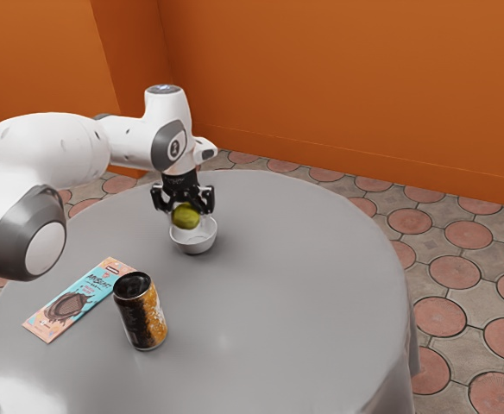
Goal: Place the pear in the bowl.
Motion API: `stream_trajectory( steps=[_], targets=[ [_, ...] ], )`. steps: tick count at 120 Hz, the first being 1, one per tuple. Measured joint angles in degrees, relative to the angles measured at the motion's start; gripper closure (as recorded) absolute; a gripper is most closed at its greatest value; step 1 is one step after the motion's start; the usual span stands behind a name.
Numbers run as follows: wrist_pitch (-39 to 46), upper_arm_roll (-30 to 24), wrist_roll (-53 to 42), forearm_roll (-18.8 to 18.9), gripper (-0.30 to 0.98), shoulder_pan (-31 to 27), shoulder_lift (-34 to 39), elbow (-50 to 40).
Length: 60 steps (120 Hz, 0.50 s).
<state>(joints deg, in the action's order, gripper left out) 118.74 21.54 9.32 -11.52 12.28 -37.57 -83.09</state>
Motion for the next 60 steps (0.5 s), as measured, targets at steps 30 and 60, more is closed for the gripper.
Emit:
stream_trajectory(
  steps=[30, 60],
  targets=[
    [-0.5, 0.4, -1.7, -1.1, 0.08, 0.0, 1.1, -0.1],
    [-12.9, -4.2, -4.3, 7.6, 0.02, 2.3, 26.2, -0.7]
  ],
)
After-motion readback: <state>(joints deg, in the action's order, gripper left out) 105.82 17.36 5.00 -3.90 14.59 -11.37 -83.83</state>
